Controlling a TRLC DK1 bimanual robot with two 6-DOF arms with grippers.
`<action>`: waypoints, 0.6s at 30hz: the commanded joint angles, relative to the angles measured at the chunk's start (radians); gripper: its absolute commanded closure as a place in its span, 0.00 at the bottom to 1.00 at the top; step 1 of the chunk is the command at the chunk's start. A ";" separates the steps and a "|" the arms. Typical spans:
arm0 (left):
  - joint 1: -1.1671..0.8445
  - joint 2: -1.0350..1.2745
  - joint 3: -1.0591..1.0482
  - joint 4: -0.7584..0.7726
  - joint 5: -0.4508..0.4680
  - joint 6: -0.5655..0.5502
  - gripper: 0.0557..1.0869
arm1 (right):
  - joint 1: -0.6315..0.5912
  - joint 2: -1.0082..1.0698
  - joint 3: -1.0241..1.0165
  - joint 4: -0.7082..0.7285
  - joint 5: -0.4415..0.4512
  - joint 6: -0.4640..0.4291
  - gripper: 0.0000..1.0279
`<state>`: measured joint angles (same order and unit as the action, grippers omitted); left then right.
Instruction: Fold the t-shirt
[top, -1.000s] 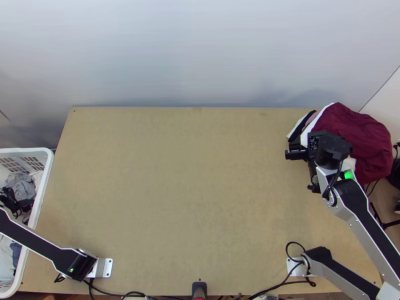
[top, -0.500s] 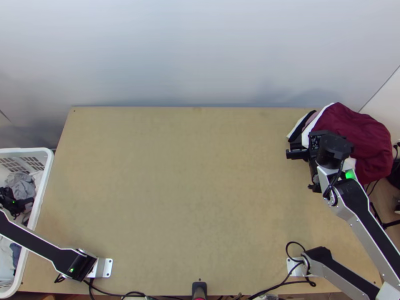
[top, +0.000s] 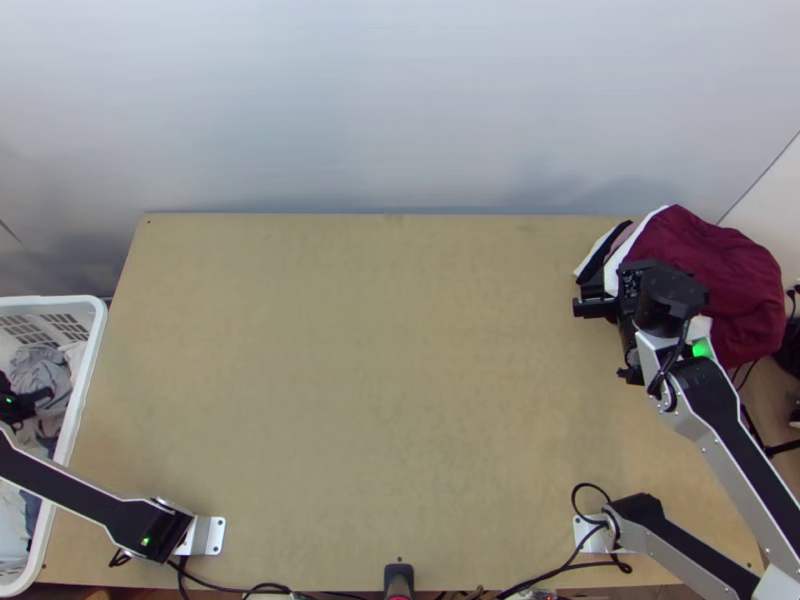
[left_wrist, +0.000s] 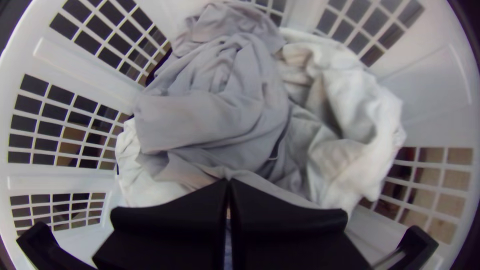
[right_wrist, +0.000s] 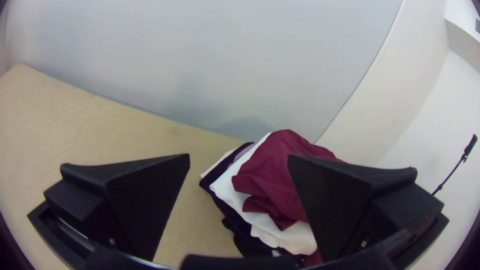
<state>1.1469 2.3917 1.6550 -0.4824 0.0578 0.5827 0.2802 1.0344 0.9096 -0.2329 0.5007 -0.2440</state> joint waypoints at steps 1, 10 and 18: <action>0.004 -0.201 -0.018 -0.173 0.174 -0.040 0.96 | -0.003 -0.008 0.035 -0.005 0.002 0.011 0.11; -0.041 -0.549 -0.024 -0.387 0.409 -0.118 0.96 | 0.008 -0.010 0.064 -0.025 -0.005 0.012 0.11; -0.196 -0.718 0.207 -0.443 0.456 -0.253 0.96 | -0.001 -0.050 0.031 -0.023 -0.004 0.009 0.11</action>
<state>1.0584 1.8191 1.7050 -0.8696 0.4595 0.4274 0.2829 1.0145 0.9619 -0.2546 0.4973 -0.2333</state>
